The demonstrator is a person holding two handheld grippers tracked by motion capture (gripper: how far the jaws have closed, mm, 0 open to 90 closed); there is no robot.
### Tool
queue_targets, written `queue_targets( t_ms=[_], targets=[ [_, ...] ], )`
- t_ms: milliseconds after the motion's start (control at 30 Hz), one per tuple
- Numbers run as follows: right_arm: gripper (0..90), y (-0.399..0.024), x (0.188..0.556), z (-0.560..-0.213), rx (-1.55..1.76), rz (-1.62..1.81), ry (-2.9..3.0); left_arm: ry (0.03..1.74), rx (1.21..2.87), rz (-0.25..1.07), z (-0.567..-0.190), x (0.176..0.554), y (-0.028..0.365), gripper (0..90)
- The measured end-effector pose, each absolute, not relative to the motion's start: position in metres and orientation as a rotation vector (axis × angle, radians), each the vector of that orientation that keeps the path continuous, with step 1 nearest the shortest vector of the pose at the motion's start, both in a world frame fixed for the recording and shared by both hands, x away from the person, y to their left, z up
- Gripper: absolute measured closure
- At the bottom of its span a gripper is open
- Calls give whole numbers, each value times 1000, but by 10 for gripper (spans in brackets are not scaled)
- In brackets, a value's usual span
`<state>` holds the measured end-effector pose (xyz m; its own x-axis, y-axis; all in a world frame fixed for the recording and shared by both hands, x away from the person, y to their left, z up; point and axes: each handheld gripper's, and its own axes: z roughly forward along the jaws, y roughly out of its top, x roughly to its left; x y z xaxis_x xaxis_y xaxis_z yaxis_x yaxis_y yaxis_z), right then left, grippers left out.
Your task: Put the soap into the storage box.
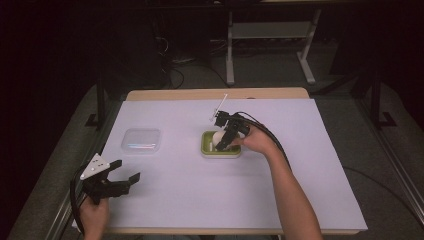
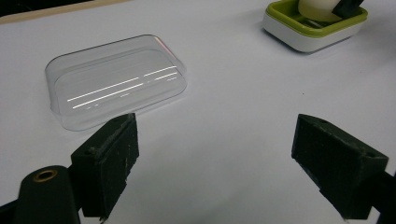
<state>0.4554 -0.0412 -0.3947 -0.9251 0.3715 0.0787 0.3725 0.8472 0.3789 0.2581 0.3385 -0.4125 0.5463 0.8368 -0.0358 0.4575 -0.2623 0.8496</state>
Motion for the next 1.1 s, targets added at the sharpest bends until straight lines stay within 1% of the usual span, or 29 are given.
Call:
queue_targets(
  t_ms=[1100],
  targets=[
    [237,-39,455,-398,-608,-603,-3012,1053,1898,546,-412,258,339,145]
  ],
)
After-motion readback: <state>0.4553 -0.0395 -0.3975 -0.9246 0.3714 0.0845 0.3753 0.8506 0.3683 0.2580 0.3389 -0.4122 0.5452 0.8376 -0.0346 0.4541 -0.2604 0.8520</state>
